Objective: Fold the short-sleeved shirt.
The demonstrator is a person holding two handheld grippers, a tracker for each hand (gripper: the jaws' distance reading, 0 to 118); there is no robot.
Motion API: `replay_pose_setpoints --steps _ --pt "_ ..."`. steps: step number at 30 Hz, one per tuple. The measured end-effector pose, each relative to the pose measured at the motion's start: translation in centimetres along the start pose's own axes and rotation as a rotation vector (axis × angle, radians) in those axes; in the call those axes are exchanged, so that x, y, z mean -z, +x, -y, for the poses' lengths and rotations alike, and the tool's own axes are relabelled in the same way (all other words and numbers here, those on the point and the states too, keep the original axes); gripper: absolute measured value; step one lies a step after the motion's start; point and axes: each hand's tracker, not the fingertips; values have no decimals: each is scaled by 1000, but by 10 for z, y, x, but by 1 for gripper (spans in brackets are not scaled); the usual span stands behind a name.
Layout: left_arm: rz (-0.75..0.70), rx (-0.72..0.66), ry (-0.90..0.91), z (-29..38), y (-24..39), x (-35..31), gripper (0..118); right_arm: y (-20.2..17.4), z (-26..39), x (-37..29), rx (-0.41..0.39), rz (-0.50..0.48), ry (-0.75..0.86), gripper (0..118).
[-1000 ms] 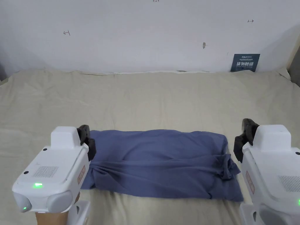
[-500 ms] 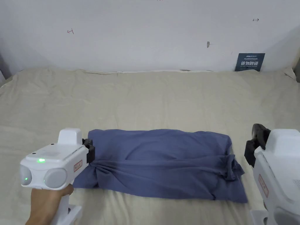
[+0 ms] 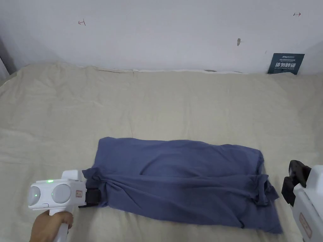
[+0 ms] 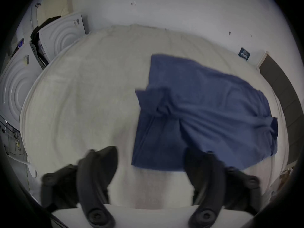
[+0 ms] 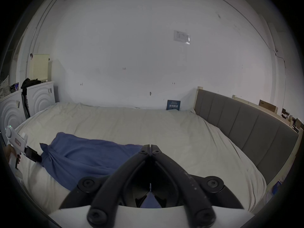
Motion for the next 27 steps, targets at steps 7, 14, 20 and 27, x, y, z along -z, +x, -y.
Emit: replay_pose_setpoints --steps 7,14,20,27 --pt "-28 141 19 12 22 -11 6 6 26 36 60 -2 -175 2" --pt "40 117 143 0 19 -51 5 19 83 108 125 -17 -514 81" --pt "64 91 173 -7 8 -50 5 9 132 142 166 -38 -701 75" --pt "49 31 165 5 -5 -56 5 9 113 110 179 -88 -602 14"
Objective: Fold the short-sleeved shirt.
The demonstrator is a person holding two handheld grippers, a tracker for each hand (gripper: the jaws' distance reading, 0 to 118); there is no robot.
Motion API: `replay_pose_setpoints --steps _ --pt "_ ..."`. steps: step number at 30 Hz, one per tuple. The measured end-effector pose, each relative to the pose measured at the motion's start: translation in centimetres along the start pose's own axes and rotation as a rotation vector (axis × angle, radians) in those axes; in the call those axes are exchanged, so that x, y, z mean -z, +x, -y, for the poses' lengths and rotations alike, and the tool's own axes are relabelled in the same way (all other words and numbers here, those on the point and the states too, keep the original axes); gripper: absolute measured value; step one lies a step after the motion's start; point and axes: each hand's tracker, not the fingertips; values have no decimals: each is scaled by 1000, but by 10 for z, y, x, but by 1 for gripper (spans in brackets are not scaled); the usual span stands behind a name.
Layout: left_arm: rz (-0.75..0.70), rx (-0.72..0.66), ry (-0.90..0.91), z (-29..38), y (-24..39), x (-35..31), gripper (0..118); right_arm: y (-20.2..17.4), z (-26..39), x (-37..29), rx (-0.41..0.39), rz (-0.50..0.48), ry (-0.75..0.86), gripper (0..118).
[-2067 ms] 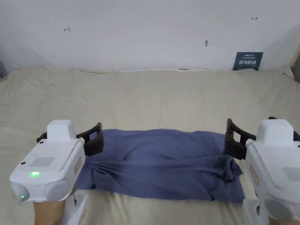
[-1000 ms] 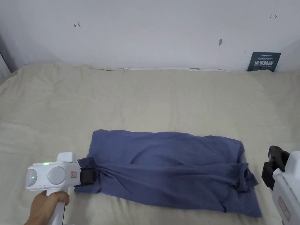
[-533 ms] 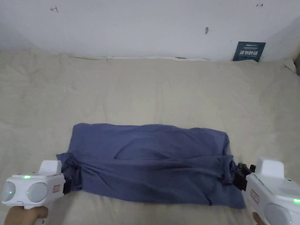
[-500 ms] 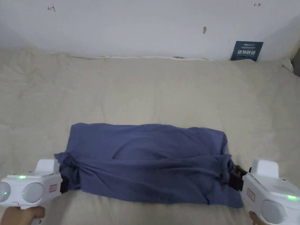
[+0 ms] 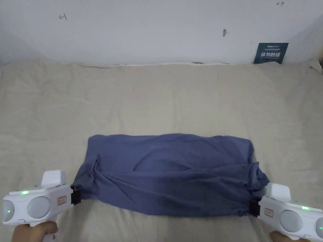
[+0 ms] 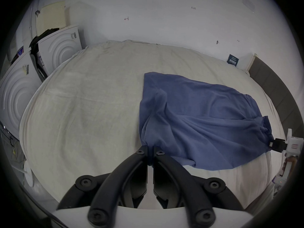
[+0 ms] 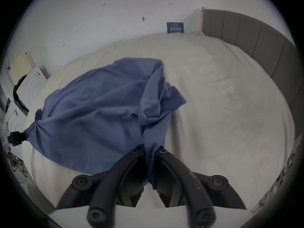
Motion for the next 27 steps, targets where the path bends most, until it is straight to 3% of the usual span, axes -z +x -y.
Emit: replay_pose_setpoints --steps 1,4,8,13,19,23,25,27 --pt "-2 -21 0 2 -4 -2 5 0 -1 -9 -35 8 53 14" --pt "16 -96 17 8 -14 -12 5 12 -2 -25 5 -18 99 14" --pt "-1 -92 22 29 -25 -32 5 27 15 -49 15 -22 126 14" --pt "5 -156 -36 83 -37 -62 5 53 63 -63 88 -68 58 14" --pt "-30 -143 -169 134 -48 -40 5 56 121 -54 127 -56 -58 14" --pt "-81 -92 -180 135 -33 -39 6 48 125 -57 139 -44 -31 15" --pt "-104 -78 -189 127 -19 -47 13 42 118 -61 112 -19 -38 17" --pt "-102 -78 -176 124 -15 -54 40 34 109 -71 79 1 -26 45"
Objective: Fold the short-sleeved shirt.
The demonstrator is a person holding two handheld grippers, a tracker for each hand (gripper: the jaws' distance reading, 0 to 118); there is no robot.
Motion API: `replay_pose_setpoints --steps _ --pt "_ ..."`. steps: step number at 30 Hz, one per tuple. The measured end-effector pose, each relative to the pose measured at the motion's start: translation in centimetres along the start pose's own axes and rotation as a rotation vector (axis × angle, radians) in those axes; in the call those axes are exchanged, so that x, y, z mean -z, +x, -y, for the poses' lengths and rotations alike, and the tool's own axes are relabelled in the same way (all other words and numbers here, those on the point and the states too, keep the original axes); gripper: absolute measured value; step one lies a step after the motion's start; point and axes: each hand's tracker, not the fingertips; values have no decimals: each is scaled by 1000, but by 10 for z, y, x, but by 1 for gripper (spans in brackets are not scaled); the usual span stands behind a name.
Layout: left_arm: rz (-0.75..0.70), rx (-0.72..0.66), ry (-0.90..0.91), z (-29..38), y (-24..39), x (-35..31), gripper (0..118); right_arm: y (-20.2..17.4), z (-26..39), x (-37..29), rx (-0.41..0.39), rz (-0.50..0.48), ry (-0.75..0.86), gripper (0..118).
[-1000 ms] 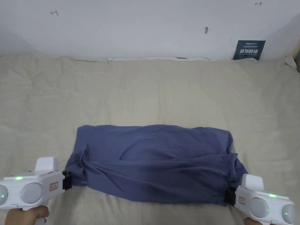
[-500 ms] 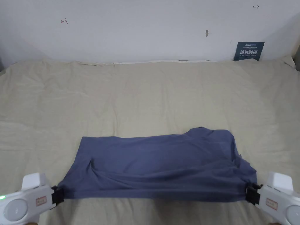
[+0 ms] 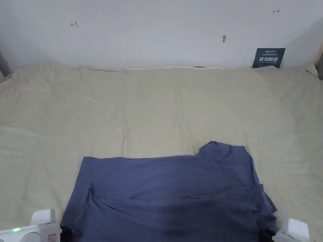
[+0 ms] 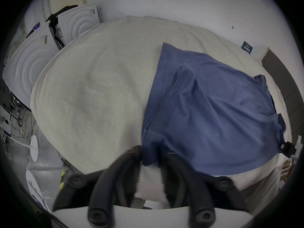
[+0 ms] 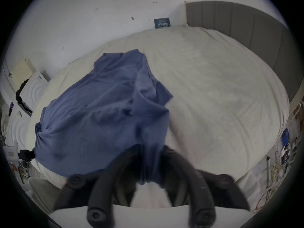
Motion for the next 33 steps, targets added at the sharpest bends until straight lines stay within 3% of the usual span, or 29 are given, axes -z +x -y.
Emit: replay_pose_setpoints --steps 1,2,3,4,11,16,18,19,21,22,24,33 --pt "25 -29 29 -1 -4 -2 61 -4 -6 -8 -23 11 20 64" --pt "70 -77 65 -6 -4 -10 90 -8 -12 -17 -42 -3 50 82" --pt "104 -99 89 -11 -1 -18 106 -13 -19 -27 -54 -24 90 93" --pt "141 -113 135 -17 4 -31 115 -19 -28 -39 -63 -36 139 100" --pt "219 -30 555 -65 51 -114 114 -64 -91 -119 -152 -77 488 102" --pt "180 29 787 -76 87 -147 114 -93 -106 -153 -212 -81 688 99" --pt "145 43 834 -76 95 -148 105 -103 -105 -161 -244 -61 746 79" --pt "148 56 855 -75 100 -148 90 -108 -105 -163 -256 -44 771 64" --pt "158 71 861 -72 111 -149 10 -113 -102 -164 -256 -43 818 6" --pt "137 83 861 -72 114 -148 2 -115 -99 -166 -253 -41 836 2" --pt "182 109 836 -73 117 -144 0 -115 -99 -166 -257 -59 830 1" --pt "139 166 757 -114 113 -110 0 -109 -113 -148 -240 -40 796 1"
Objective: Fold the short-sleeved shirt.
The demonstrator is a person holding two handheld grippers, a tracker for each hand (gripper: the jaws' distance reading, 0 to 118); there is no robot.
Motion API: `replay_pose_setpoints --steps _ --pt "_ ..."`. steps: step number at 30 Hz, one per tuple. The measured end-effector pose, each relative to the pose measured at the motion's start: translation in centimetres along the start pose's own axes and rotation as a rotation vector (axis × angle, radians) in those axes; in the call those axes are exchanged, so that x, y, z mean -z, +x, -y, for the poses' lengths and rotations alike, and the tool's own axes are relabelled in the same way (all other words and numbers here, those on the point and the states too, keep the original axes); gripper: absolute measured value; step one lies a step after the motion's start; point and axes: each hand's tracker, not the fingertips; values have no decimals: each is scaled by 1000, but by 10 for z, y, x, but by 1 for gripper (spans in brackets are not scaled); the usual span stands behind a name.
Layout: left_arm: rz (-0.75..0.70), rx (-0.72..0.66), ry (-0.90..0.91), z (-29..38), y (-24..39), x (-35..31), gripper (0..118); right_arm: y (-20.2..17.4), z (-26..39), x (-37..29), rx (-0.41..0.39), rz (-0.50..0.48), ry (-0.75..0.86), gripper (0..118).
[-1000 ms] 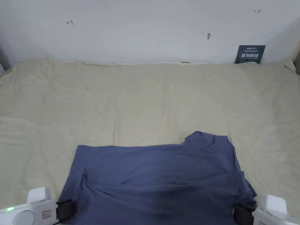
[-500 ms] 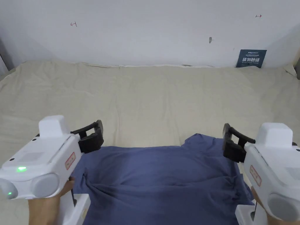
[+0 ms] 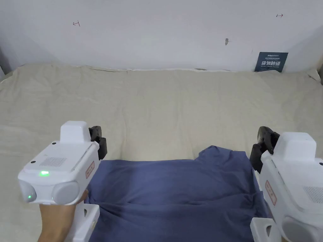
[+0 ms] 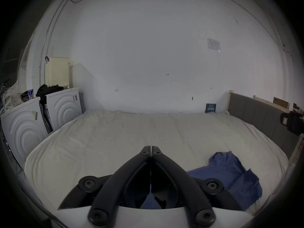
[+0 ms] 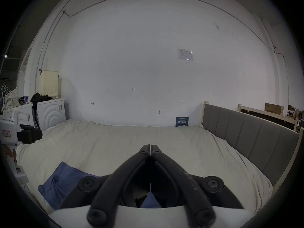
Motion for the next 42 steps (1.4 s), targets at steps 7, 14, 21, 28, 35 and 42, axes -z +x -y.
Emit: replay_pose_setpoints --steps 7,14,21,28,35,42 --pt "52 -93 -336 8 -48 113 0 3 13 35 8 22 -63 1" --pt "-51 -79 -606 50 -86 218 49 4 33 79 15 49 -165 1" --pt "-99 -97 -715 93 -109 255 95 8 52 123 19 68 -250 1" --pt "-64 -80 -692 104 -94 246 17 20 74 162 97 63 -382 2" --pt "-37 -76 -565 79 -86 213 3 53 99 223 122 87 -531 61" --pt "38 -152 -466 45 -87 163 3 65 144 303 103 104 -789 106"
